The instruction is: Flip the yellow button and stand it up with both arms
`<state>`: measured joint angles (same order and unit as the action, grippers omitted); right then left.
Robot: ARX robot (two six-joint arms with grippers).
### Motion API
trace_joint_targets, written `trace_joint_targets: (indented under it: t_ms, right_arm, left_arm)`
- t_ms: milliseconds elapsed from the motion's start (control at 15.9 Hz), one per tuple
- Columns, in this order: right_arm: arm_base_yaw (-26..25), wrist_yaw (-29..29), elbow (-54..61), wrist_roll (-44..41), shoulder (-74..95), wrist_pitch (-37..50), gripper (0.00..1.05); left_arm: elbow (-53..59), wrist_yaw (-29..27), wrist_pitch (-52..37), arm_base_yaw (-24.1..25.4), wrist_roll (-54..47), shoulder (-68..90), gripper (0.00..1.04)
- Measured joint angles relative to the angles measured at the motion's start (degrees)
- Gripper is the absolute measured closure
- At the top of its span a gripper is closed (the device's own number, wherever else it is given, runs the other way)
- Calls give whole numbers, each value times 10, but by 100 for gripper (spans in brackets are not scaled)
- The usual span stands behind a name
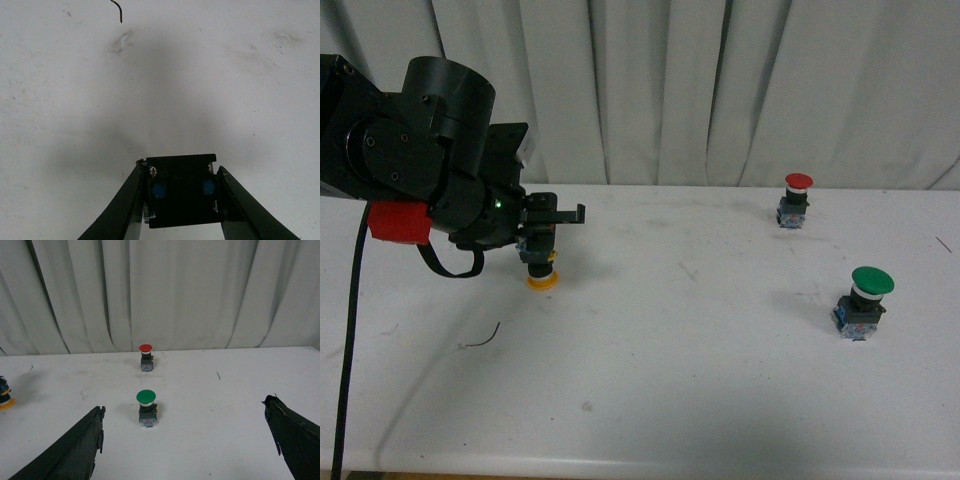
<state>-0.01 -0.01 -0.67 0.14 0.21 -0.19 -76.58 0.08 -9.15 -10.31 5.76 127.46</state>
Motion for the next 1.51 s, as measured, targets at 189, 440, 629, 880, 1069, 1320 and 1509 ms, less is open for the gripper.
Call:
trace_joint_targets:
  t_ms: [189, 440, 629, 880, 1069, 1320, 1509]
  right_arm:
    - [0, 0, 0, 0, 0, 0, 6]
    - [0, 0, 0, 0, 0, 0, 6]
    - [0, 0, 0, 0, 0, 0, 6]
    - [0, 0, 0, 0, 0, 0, 6]
    - [0, 0, 0, 0, 0, 0, 6]
    - [0, 0, 0, 0, 0, 0, 6]
    - [0, 0, 0, 0, 0, 0, 6]
  left_arm:
    - [17, 16, 1, -3, 9, -24, 69]
    - [121, 7, -56, -19, 13, -195, 69]
    - [388, 12, -124, -63, 80, -487, 69]
    - [455, 72, -144, -31, 143, -552, 69]
    - [487, 118, -174, -7, 199, -573, 70]
    - [527, 181, -239, -2, 271, -610, 70]
    - [553, 247, -343, 0, 346, -609, 70]
